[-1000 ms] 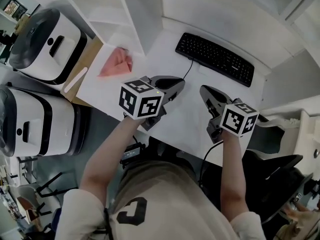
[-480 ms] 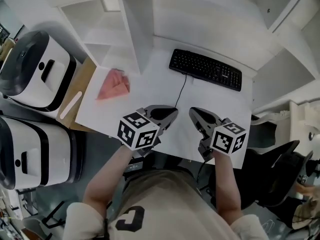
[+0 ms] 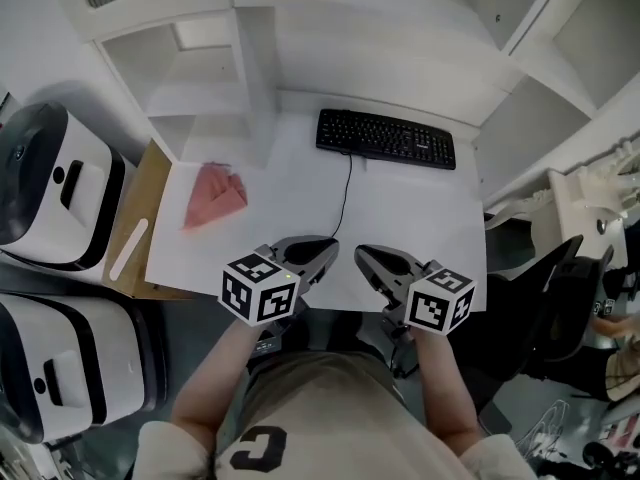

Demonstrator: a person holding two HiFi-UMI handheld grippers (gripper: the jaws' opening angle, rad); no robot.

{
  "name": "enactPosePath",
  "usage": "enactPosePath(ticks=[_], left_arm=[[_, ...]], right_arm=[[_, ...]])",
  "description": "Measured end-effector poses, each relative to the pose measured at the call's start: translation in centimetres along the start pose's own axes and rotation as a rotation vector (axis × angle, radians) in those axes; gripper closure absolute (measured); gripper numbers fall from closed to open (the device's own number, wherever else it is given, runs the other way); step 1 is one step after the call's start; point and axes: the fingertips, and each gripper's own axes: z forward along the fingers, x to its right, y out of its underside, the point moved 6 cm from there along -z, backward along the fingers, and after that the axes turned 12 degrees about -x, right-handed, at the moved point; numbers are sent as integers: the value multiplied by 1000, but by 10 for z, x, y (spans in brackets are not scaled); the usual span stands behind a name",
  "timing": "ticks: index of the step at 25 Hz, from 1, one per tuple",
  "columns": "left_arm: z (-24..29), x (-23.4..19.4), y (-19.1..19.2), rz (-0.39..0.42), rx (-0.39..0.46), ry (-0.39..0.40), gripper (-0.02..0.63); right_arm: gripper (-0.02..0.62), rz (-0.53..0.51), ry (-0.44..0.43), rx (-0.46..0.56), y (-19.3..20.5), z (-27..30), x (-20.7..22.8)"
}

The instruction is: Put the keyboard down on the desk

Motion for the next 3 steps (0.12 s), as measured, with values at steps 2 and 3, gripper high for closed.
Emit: enactPosePath(ticks=[2, 3], left_arm=[[-6, -2, 2, 11, 6, 13, 592], [-8, -3, 2, 17, 10, 20, 592]], right_arm=[[571, 3, 20, 27, 3, -3, -6], [571, 5, 30, 41, 4, -4, -9]])
